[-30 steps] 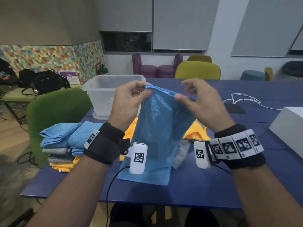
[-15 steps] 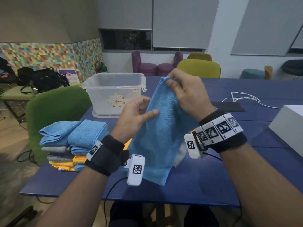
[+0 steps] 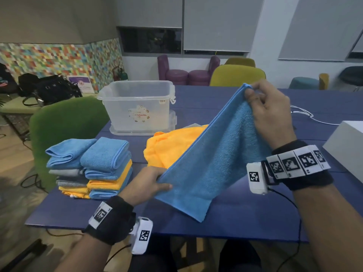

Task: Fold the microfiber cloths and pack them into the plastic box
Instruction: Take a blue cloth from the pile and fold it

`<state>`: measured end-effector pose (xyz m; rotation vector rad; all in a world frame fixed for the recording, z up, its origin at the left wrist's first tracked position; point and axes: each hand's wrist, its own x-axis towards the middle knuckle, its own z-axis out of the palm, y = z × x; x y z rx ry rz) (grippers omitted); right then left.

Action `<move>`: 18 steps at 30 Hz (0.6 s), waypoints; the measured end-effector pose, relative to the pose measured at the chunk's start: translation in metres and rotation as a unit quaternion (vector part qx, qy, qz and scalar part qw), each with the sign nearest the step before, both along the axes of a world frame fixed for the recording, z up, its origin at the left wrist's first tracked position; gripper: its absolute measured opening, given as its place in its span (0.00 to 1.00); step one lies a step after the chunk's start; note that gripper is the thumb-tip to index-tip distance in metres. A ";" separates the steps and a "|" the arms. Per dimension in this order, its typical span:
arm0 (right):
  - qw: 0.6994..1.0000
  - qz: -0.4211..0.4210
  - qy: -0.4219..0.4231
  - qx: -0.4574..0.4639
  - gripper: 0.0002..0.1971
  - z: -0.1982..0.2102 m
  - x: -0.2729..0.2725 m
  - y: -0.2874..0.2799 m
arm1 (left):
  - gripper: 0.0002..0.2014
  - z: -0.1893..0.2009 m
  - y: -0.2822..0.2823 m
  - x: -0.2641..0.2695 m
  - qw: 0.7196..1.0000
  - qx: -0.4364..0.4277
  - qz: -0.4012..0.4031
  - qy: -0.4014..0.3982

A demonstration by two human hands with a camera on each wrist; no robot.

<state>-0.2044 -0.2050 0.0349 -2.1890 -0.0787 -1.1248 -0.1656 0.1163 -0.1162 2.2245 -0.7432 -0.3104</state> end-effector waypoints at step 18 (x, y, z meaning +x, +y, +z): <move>0.901 -0.184 0.376 0.112 0.18 -0.178 -0.031 -0.058 | 0.23 -0.027 0.008 0.035 0.959 -0.099 0.245 0.100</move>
